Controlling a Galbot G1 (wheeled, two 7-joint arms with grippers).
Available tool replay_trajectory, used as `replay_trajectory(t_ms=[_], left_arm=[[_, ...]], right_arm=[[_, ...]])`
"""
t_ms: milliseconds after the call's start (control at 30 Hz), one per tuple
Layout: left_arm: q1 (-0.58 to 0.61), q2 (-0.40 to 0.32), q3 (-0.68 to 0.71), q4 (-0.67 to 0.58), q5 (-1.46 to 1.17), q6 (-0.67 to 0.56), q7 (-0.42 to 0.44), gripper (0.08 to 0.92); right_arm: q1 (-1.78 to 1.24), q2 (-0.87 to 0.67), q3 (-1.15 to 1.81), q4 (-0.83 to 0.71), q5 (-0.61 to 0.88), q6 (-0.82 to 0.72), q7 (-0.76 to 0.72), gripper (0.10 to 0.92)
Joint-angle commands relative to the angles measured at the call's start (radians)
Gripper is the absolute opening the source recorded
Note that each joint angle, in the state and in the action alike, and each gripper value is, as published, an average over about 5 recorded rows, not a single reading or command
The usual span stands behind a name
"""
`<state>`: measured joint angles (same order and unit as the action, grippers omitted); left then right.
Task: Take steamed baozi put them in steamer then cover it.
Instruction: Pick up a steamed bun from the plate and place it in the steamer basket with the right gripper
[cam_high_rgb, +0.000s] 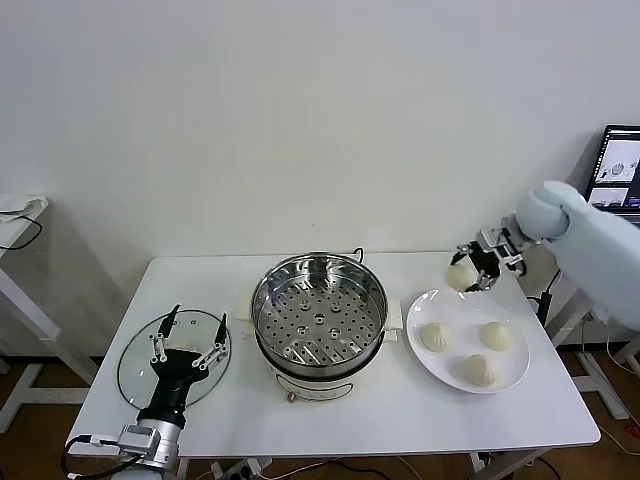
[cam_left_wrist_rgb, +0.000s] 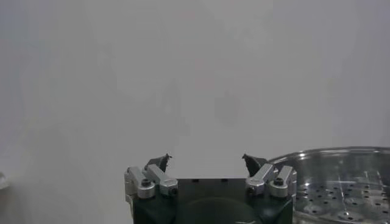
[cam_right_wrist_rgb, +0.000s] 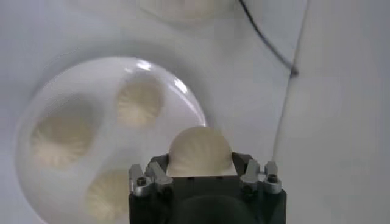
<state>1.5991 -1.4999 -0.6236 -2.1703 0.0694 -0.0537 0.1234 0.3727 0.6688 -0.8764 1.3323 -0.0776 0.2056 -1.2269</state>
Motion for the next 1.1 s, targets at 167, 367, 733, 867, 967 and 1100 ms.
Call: replay_trajectory(t_ms=[167, 367, 733, 867, 967, 1100], left_arm=[[0.022, 0.007, -0.018, -0.022, 0.002, -0.006, 0.003, 0.823], [0.024, 0.009, -0.024, -0.022, 0.003, -0.009, 0.004, 0.823], [0.021, 0.031, -0.057, 0.001, 0.004, -0.008, 0.009, 0.823], [0.020, 0.031, -0.061, 0.005, 0.003, -0.009, 0.011, 0.823], [0.020, 0.032, -0.063, 0.009, 0.003, -0.009, 0.011, 0.823], [0.018, 0.033, -0.062, 0.013, 0.003, -0.009, 0.011, 0.823]], right_arm=[[0.471, 0.118, -0.404, 0.290, 0.154, 0.231, -0.046, 0.701], [0.446, 0.282, -0.422, 0.211, 0.110, 0.335, -0.004, 0.702], [0.290, 0.486, -0.343, 0.030, -0.029, 0.393, 0.023, 0.704], [0.213, 0.526, -0.306, -0.051, -0.079, 0.417, 0.027, 0.704], [0.156, 0.545, -0.277, -0.099, -0.118, 0.426, 0.030, 0.704], [0.101, 0.561, -0.259, -0.141, -0.143, 0.423, 0.037, 0.704]])
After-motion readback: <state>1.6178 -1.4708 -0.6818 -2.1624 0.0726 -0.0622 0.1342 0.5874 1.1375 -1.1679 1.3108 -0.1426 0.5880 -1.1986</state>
